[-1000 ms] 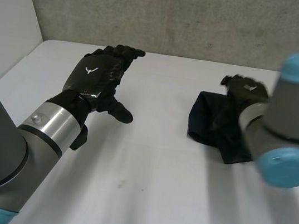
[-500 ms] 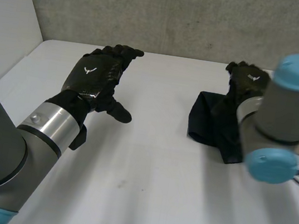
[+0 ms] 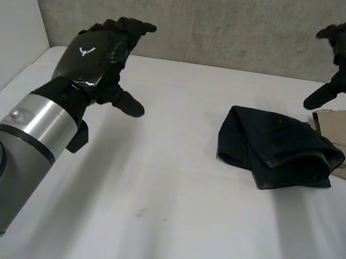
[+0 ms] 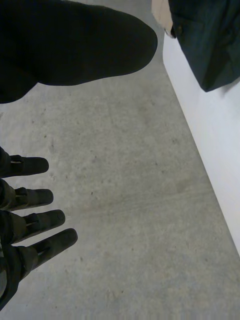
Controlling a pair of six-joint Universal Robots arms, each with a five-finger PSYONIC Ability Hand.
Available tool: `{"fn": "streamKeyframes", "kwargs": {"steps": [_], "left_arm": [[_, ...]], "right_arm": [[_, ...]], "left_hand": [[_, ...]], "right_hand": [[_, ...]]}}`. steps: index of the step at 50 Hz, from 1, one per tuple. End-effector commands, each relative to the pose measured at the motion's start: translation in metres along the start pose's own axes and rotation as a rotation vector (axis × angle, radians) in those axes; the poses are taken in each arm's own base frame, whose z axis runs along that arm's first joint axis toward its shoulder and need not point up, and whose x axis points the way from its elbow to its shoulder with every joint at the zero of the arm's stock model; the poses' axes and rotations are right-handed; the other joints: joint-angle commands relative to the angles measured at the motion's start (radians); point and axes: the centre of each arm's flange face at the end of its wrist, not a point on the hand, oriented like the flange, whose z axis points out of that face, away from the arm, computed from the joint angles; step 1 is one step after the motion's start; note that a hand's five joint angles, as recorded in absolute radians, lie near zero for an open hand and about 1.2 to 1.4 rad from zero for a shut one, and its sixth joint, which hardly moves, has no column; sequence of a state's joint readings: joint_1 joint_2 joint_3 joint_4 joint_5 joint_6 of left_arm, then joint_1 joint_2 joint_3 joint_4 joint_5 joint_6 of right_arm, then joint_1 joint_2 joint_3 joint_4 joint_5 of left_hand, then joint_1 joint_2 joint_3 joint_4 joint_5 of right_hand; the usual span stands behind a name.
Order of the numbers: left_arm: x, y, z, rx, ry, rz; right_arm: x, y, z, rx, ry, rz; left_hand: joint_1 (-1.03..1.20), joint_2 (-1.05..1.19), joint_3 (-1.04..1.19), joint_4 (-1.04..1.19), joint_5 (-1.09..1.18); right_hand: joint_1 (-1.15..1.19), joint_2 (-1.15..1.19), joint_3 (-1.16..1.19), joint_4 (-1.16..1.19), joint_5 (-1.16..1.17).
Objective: Fold the laundry.
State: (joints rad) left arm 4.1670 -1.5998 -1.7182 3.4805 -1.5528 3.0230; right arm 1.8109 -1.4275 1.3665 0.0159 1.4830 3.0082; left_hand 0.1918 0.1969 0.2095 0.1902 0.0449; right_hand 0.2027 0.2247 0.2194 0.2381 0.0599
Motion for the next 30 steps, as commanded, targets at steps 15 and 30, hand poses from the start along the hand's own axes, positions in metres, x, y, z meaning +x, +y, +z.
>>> {"fn": "streamKeyframes", "kwargs": {"steps": [15,30], "left_arm": [[-0.020,-0.013,0.001,-0.081,-0.116,0.015],[-0.020,-0.007,-0.001,-0.096,-0.115,0.016]], "right_arm": [[-0.003,-0.005,-0.007,0.010,-0.008,-0.085],[-0.002,-0.003,-0.006,0.007,-0.005,-0.103]], "left_hand": [[-0.013,-0.019,-0.031,-0.012,-0.041],[-0.013,-0.019,-0.031,-0.012,-0.041]], "right_hand": [[-0.028,-0.050,-0.045,-0.064,-0.060],[-0.028,-0.050,-0.045,-0.064,-0.060]]}}
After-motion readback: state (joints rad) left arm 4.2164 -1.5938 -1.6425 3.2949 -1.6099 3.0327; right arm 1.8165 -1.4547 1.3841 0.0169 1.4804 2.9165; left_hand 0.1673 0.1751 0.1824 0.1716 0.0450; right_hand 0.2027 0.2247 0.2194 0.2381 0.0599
